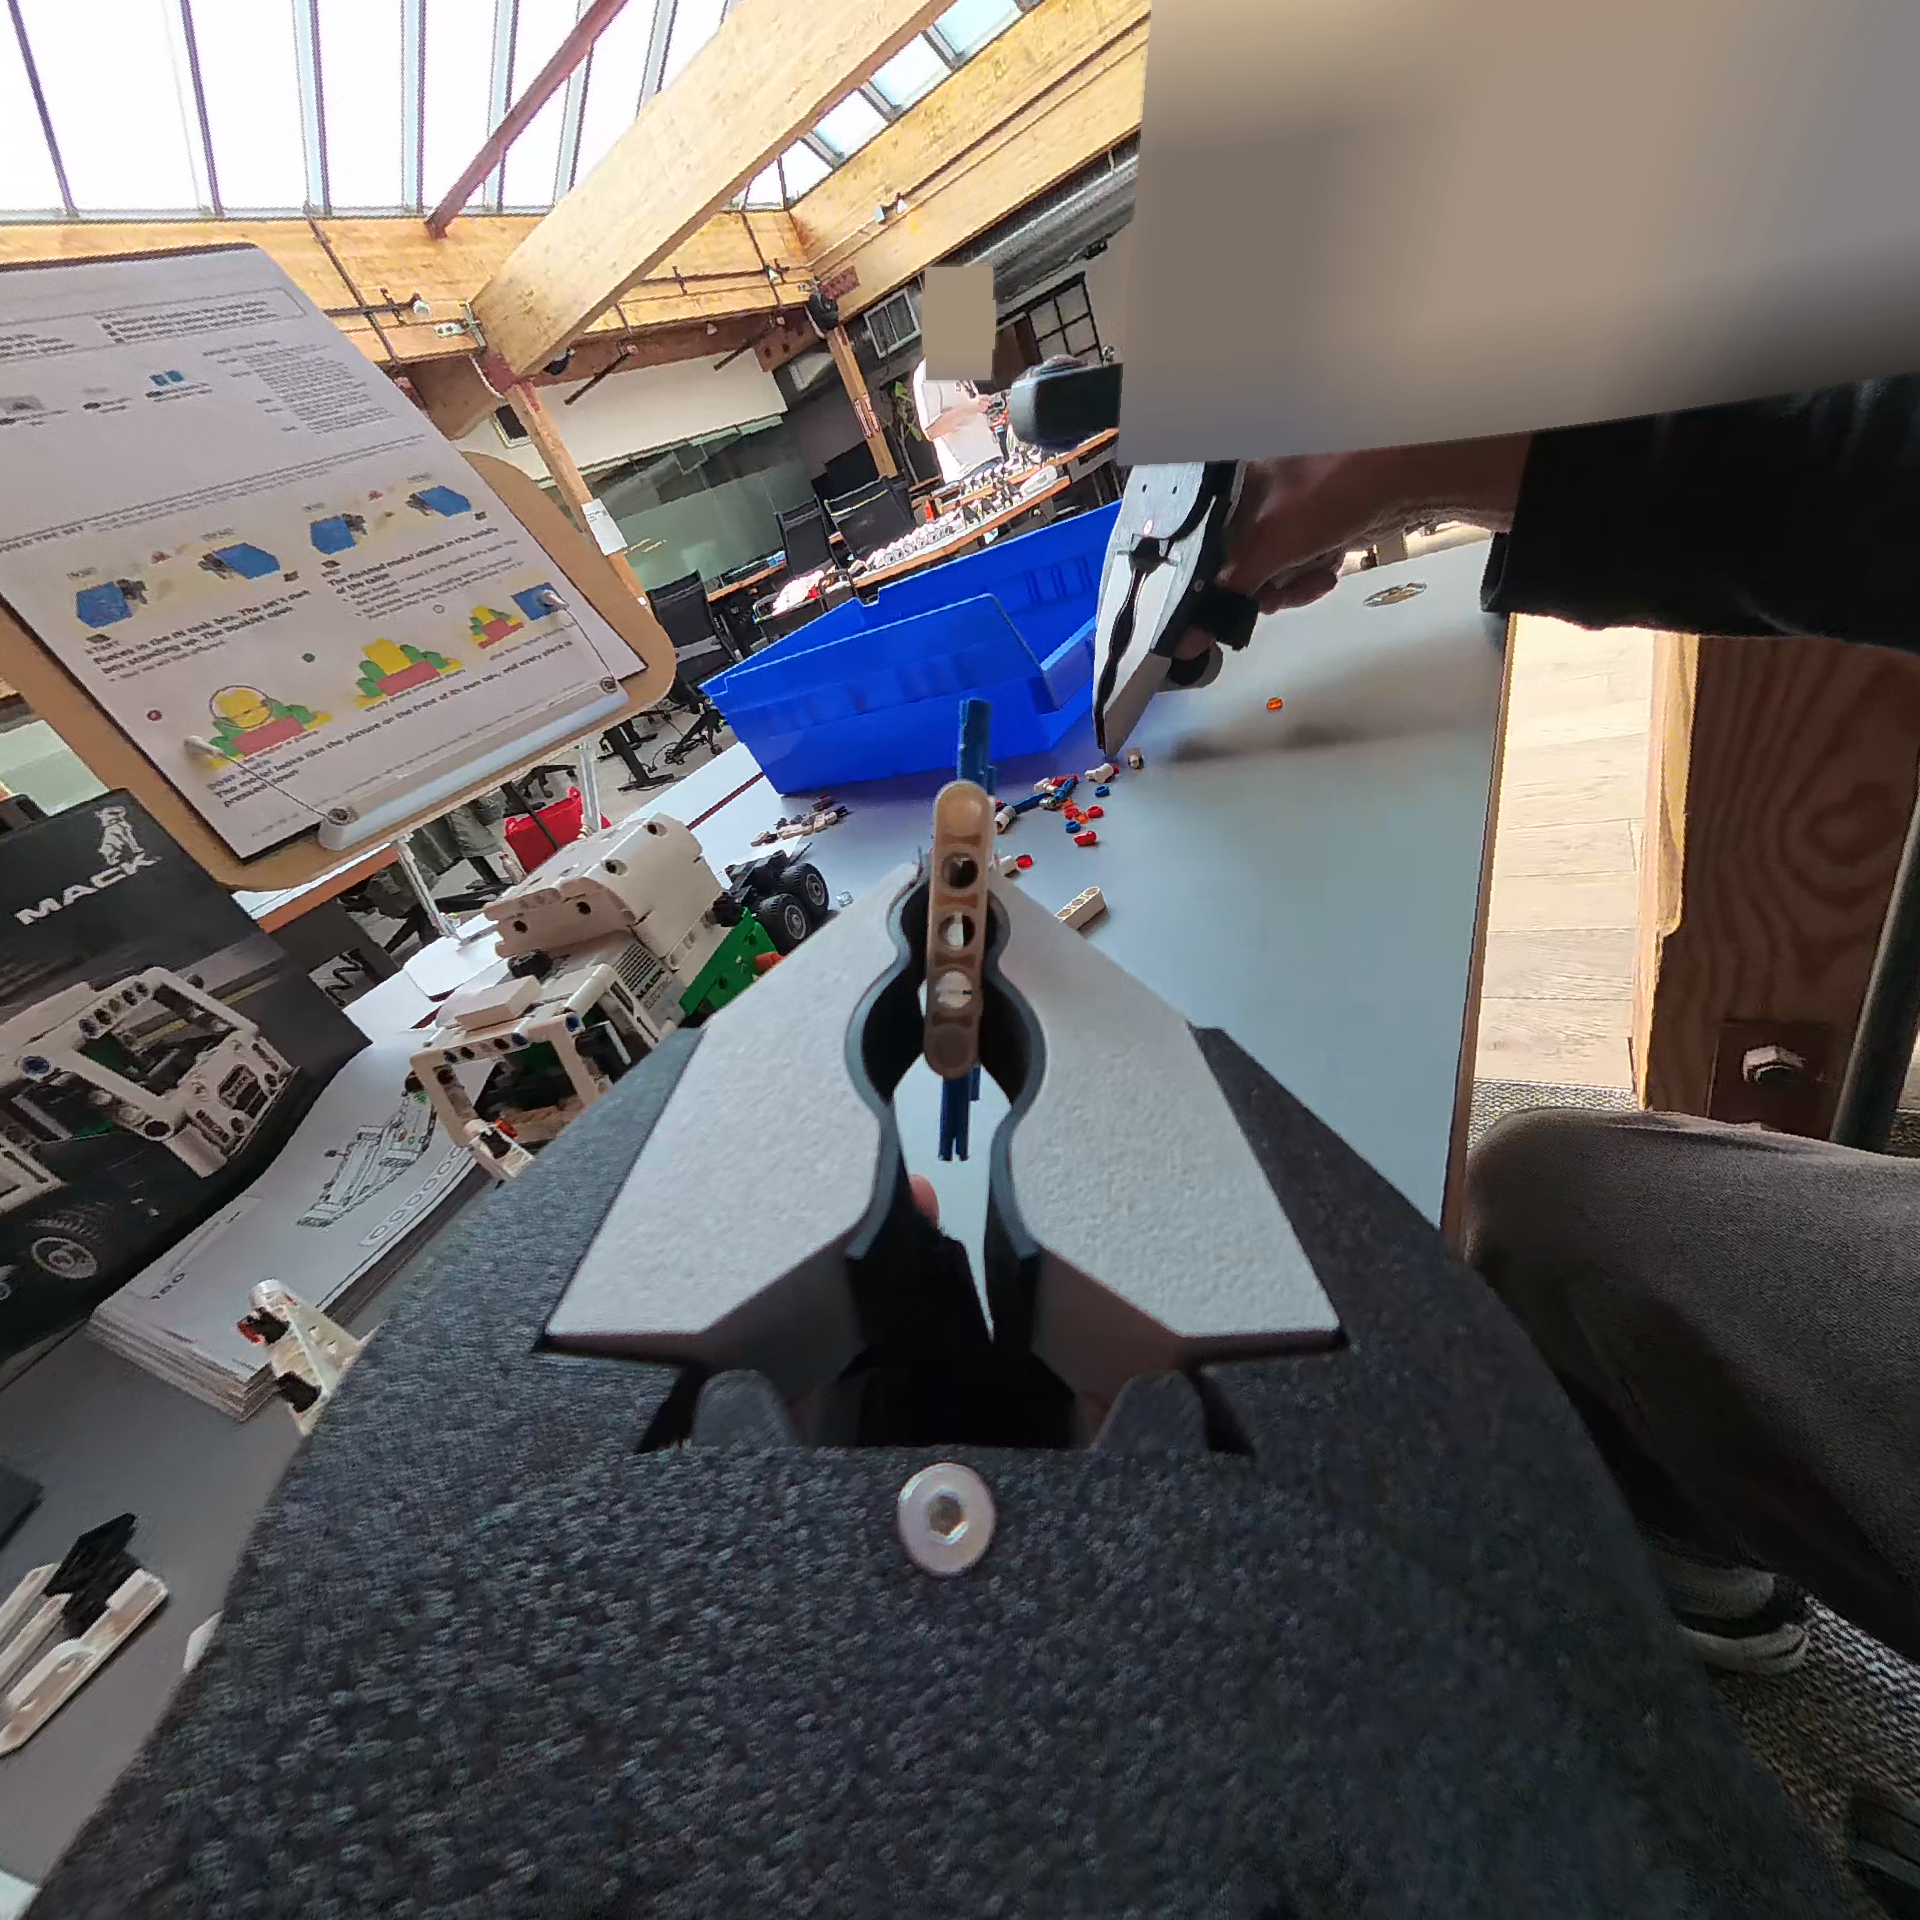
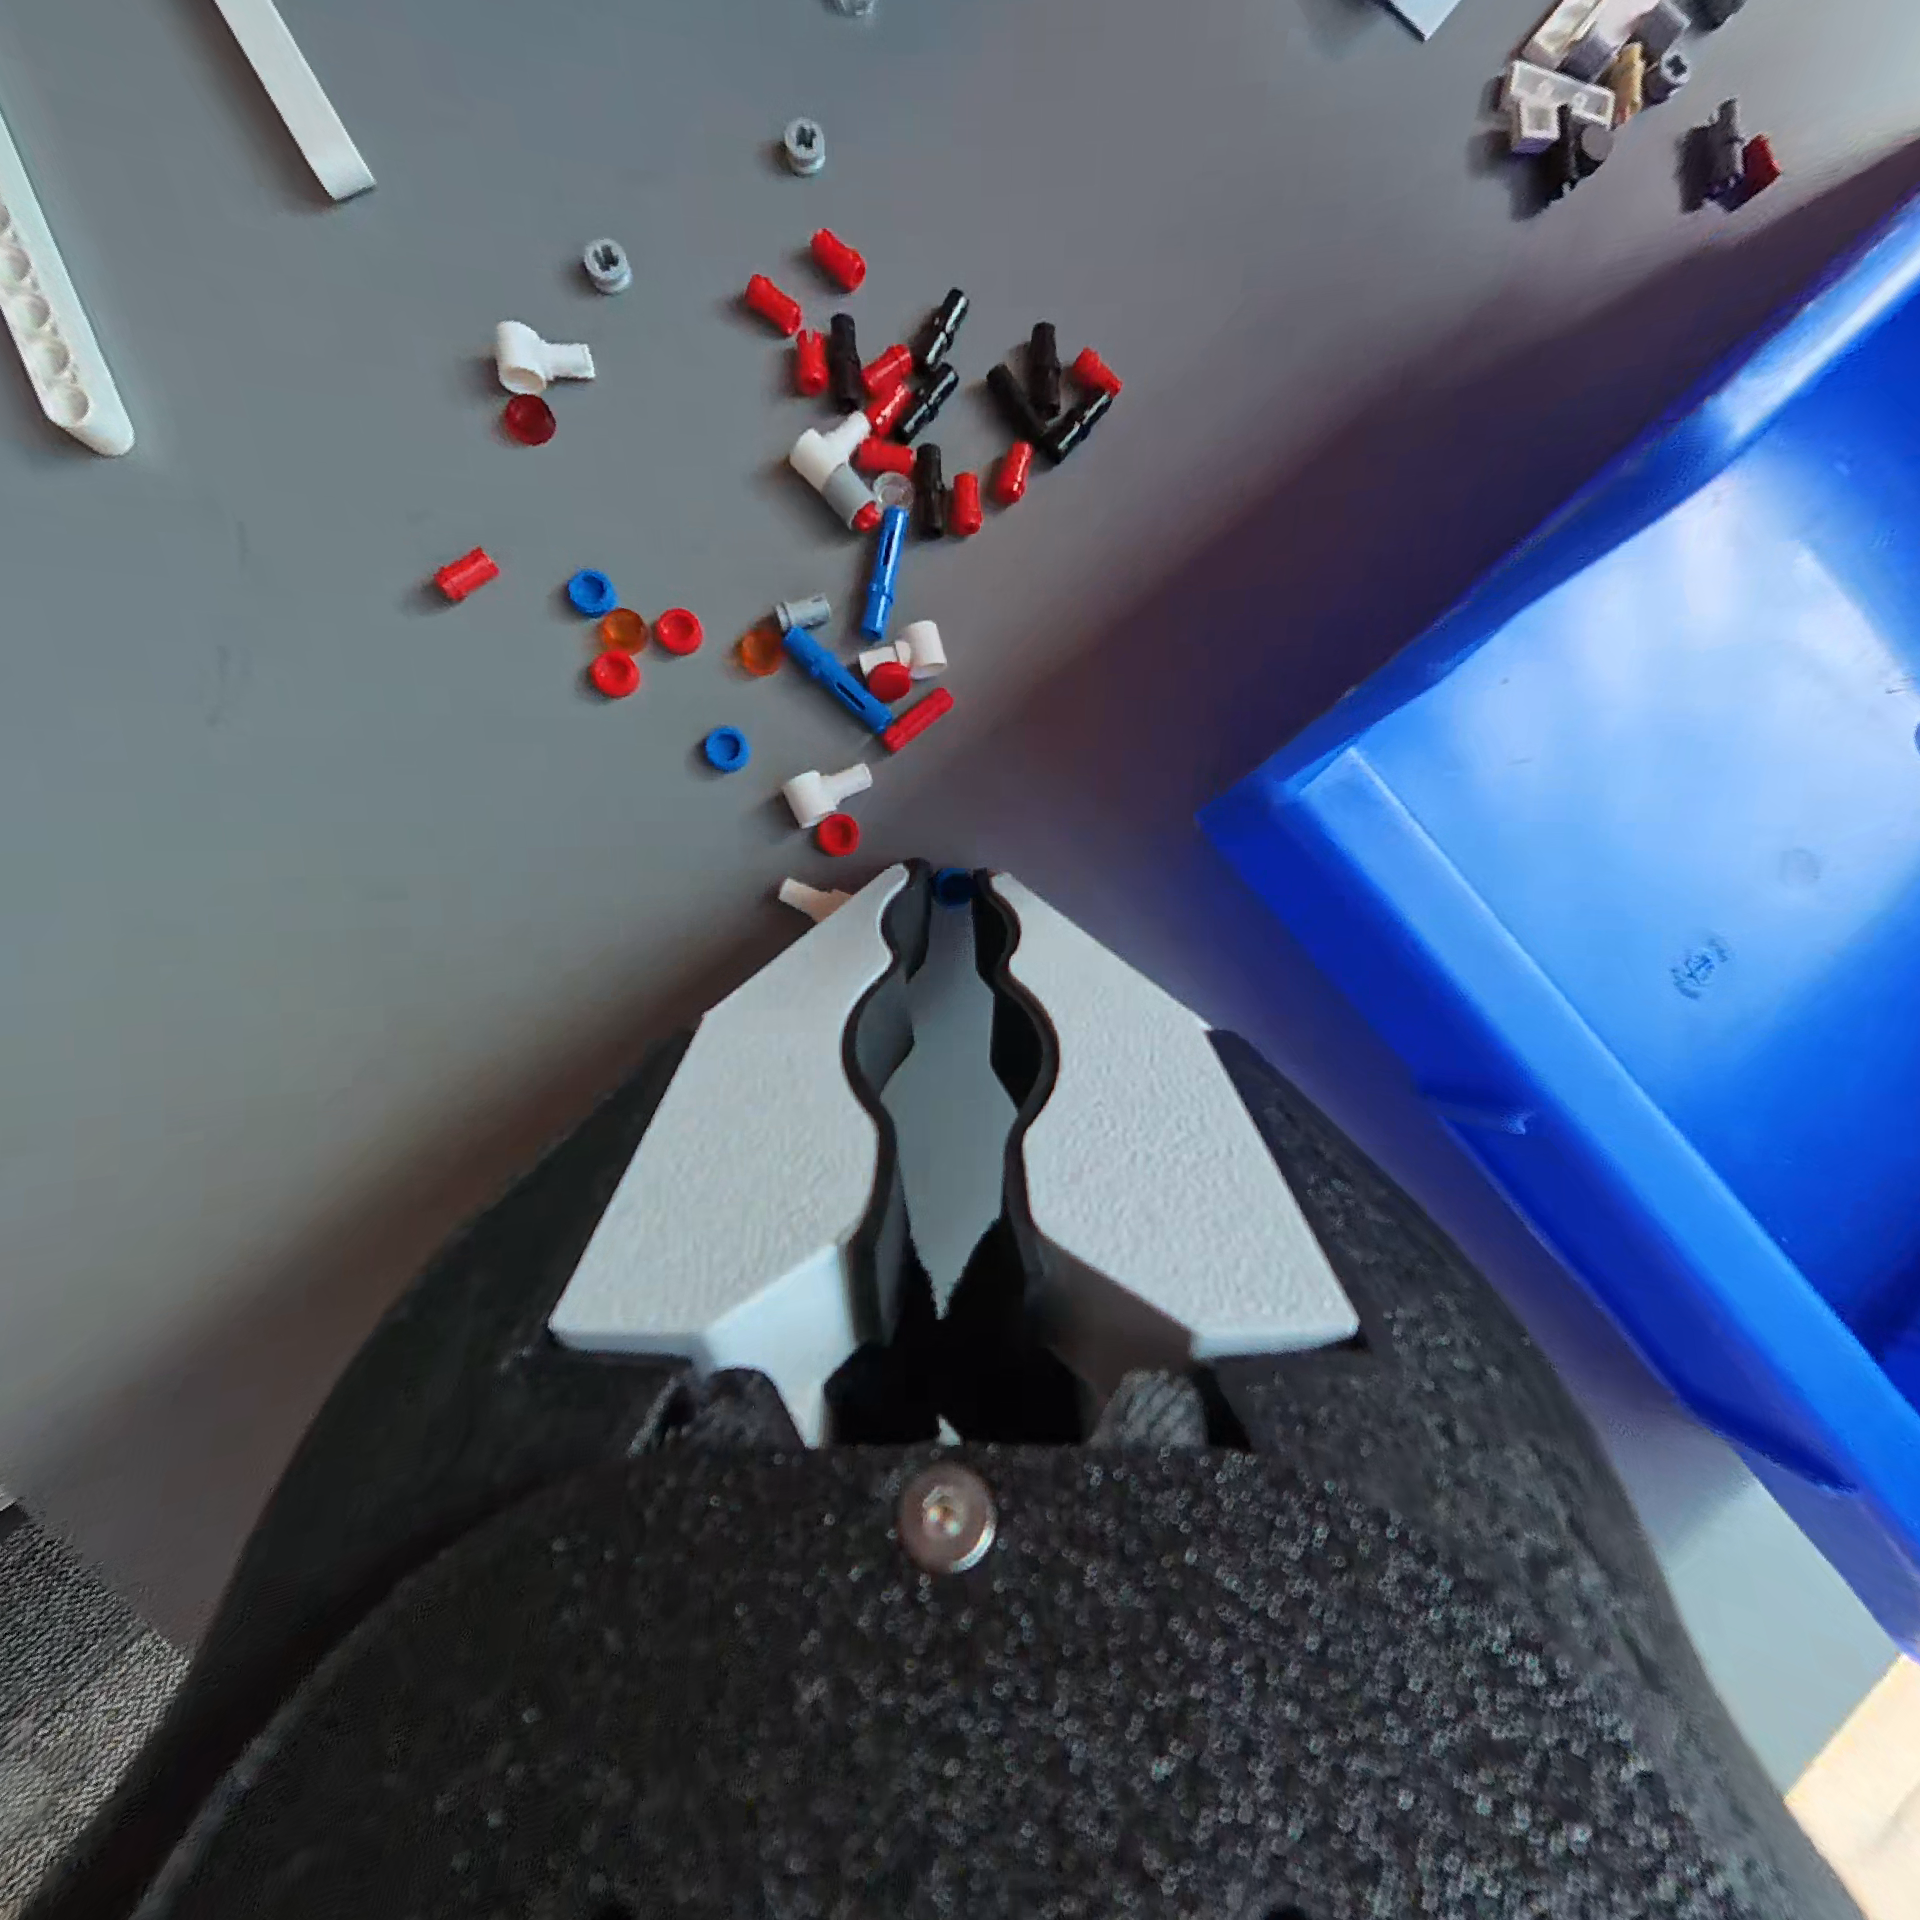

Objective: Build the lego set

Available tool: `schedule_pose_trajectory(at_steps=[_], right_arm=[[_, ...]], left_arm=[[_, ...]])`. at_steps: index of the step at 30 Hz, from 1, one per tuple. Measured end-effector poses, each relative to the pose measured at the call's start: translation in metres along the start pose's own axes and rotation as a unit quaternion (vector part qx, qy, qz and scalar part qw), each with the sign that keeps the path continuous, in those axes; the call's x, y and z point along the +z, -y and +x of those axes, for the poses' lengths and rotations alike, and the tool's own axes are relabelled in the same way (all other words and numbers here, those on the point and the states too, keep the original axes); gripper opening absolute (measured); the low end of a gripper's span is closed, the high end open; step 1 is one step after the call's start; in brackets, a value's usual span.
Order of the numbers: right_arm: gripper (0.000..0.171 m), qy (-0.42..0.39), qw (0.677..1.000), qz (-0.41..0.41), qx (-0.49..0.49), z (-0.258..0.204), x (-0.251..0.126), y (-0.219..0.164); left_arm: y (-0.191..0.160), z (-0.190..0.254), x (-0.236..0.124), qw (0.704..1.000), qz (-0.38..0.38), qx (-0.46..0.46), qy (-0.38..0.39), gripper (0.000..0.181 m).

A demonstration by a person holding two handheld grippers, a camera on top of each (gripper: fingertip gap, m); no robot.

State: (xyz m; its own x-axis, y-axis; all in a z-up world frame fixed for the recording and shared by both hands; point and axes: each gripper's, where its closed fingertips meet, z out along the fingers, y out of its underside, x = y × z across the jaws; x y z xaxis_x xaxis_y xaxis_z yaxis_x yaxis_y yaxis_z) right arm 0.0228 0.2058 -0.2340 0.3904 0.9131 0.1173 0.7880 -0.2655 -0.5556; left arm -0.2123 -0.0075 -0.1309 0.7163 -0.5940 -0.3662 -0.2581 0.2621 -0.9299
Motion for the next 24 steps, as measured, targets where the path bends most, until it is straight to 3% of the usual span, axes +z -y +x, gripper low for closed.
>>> schedule_pose_trajectory(at_steps=[1, 3, 6, 9, 11, 13, 15, 17, 22, 24], right_arm=[[0.007, 0.003, 1.0, 0.0, 0.0, -0.001, 0.002, -0.001], [0.007, 0.011, 1.0, 0.015, 0.007, 0.0, 0.002, 0.001], [0.021, 0.013, 0.999, 0.048, 0.017, 0.002, -0.007, 0.005], [0.023, -0.01, 0.987, 0.156, 0.041, -0.006, -0.055, 0.008], [0.024, -0.018, 0.967, 0.249, 0.048, -0.04, -0.094, -0.006], [0.023, 0.006, 0.941, 0.335, 0.04, -0.104, -0.115, -0.035], [0.022, 0.018, 0.922, 0.383, 0.048, -0.171, -0.109, -0.081], [0.023, -0.017, 0.924, 0.371, 0.094, -0.219, -0.071, -0.149], [0.026, -0.024, 0.946, 0.179, 0.268, -0.335, 0.099, -0.388], [0.022, -0.028, 0.949, 0.122, 0.289, -0.388, 0.16, -0.471]], left_arm=[[0.0, 0.001, 0.0, 1.0, -0.001, 0.002, 0.0, 0.0], [-0.001, 0.001, 0.001, 1.0, -0.003, 0.006, -0.001, 0.0], [-0.001, 0.002, 0.001, 1.0, -0.003, 0.007, 0.0, 0.0], [0.0, 0.001, 0.0, 1.0, 0.001, 0.007, 0.0, 0.0], [0.001, 0.001, -0.001, 1.0, 0.004, 0.006, 0.001, 0.0], [0.002, 0.0, -0.002, 1.0, 0.009, 0.005, 0.005, 0.0], [0.003, -0.002, -0.003, 1.0, 0.012, 0.003, 0.009, 0.0], [0.003, -0.004, -0.003, 1.0, 0.011, -0.003, 0.011, 0.0], [0.003, -0.009, -0.003, 1.0, 0.011, -0.012, 0.025, 0.0], [0.003, -0.012, -0.003, 0.999, 0.013, -0.011, 0.037, 0.0]])
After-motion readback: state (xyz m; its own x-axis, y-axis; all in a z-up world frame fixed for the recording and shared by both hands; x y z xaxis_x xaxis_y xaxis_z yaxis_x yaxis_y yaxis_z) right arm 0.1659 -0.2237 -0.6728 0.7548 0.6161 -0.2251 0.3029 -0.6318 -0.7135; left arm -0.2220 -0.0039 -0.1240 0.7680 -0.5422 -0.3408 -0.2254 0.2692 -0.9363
